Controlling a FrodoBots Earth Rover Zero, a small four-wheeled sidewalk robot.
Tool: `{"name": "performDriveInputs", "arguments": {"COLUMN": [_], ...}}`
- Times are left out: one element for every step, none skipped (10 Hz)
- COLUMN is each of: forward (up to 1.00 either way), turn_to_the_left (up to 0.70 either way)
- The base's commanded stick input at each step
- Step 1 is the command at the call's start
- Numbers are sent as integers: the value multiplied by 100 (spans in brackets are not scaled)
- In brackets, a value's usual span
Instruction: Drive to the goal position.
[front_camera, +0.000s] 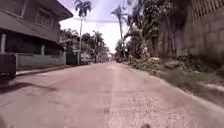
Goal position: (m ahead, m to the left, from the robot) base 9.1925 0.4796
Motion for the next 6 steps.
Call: {"name": "performDriveInputs", "arguments": {"forward": [70, 70, 70, 70, 70, 70], "turn_to_the_left": [0, 0, 0, 0, 0, 0]}}
